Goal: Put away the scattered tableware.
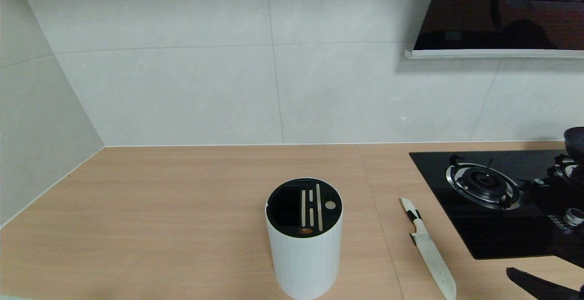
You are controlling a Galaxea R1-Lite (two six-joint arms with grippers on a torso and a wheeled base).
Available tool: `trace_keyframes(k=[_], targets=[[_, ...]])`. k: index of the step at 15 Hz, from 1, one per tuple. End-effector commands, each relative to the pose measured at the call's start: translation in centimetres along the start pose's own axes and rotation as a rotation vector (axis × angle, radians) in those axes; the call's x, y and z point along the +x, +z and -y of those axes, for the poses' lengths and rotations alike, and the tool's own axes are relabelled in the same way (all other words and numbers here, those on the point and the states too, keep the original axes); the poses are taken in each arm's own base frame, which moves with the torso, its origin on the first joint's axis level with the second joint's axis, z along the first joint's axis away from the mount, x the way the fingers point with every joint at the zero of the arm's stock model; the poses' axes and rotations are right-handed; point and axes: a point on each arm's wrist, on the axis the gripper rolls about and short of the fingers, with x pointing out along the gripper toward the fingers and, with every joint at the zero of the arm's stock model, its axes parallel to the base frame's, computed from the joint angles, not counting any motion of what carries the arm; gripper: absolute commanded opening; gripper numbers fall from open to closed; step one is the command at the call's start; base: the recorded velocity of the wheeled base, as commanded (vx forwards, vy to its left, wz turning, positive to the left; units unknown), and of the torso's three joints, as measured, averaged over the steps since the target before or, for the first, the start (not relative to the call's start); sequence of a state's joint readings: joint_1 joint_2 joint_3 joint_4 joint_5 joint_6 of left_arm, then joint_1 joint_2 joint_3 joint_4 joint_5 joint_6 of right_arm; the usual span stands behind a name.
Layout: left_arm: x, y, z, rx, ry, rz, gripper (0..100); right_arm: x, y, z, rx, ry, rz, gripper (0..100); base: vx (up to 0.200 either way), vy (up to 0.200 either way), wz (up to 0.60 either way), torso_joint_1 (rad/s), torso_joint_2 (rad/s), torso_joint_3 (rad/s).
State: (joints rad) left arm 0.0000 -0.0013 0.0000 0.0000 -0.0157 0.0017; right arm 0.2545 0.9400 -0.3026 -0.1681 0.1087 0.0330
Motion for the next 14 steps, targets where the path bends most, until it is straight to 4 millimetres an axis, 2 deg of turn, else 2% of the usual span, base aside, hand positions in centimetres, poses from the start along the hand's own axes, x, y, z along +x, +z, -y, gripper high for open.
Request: trace_keyframes(k=[1, 2, 4, 6, 7, 11, 14], targets=[[0.0, 0.0, 0.0, 0.0, 0.0, -0.001, 100, 6.5, 1.0, -0.1, -0.013, 0.017, -0.131, 100, 0.0, 0.0, 0.0, 0.0, 0.0, 0.0], [0.0, 0.0, 0.0, 0.0, 0.0, -0.001, 100, 7.6, 1.0, 0.0, -0.016, 0.006, -0.134, 100, 0.0, 0.0, 0.0, 0.0, 0.0, 0.0], [0.0, 0.0, 0.0, 0.0, 0.0, -0.001, 100, 11.7, 1.0, 0.2, -0.02, -0.003, -0.126, 100, 0.0, 0.0, 0.0, 0.0, 0.0, 0.0], [0.0, 0.0, 0.0, 0.0, 0.0, -0.001, 100, 13.3, 0.7, 0.4, -0.022, -0.018, -0.132, 100, 0.0, 0.0, 0.0, 0.0, 0.0, 0.0], [0.0, 0.0, 0.0, 0.0, 0.0, -0.001, 100, 15.0, -0.2, 0.6, -0.023, -0.063, -0.156, 100, 0.0, 0.0, 0.0, 0.0, 0.0, 0.0], [0.0, 0.0, 0.0, 0.001, 0.0, -0.001, 100, 17.6, -1.3, 0.9, -0.023, -0.141, -0.152, 100, 0.0, 0.0, 0.0, 0.0, 0.0, 0.0], [0.0, 0.0, 0.0, 0.0, 0.0, -0.001, 100, 20.0, -2.5, 0.2, 0.006, -0.201, -0.125, 100, 0.0, 0.0, 0.0, 0.0, 0.0, 0.0]])
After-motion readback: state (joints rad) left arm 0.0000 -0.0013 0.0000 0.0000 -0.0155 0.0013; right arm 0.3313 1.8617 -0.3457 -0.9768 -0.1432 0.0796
